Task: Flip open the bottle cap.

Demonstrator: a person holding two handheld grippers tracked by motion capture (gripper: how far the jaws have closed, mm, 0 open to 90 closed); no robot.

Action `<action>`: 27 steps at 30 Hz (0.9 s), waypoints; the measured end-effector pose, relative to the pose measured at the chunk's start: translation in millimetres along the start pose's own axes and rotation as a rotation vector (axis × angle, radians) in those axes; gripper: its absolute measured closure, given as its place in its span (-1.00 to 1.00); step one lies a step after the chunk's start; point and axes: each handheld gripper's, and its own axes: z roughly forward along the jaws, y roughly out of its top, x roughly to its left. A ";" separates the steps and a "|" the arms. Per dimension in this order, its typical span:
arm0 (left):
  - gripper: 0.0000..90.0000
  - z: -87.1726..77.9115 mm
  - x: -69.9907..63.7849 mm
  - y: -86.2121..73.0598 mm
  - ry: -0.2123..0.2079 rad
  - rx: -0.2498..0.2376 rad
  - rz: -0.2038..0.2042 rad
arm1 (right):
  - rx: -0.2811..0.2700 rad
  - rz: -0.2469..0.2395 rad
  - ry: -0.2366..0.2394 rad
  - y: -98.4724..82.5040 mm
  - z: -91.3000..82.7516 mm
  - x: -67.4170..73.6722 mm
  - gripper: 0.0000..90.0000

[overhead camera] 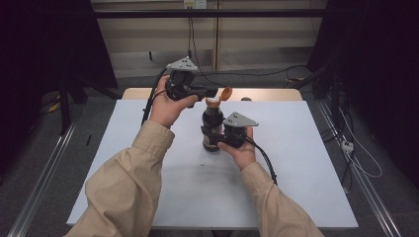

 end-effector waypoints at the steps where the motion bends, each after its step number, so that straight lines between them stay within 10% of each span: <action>1: 1.00 -0.6 0.0 -0.3 0.001 -0.001 0.001 | 0.000 -0.001 0.000 -0.1 -0.1 0.2 -0.34; 14: 0.99 -10.7 1.6 -7.0 0.000 0.009 -0.006 | 0.015 0.010 -0.006 0.8 -1.6 -0.4 -0.39; 27: 0.30 -23.0 2.3 -20.2 0.043 0.018 -0.022 | 0.070 -0.020 -0.017 3.5 -10.4 -3.0 -0.61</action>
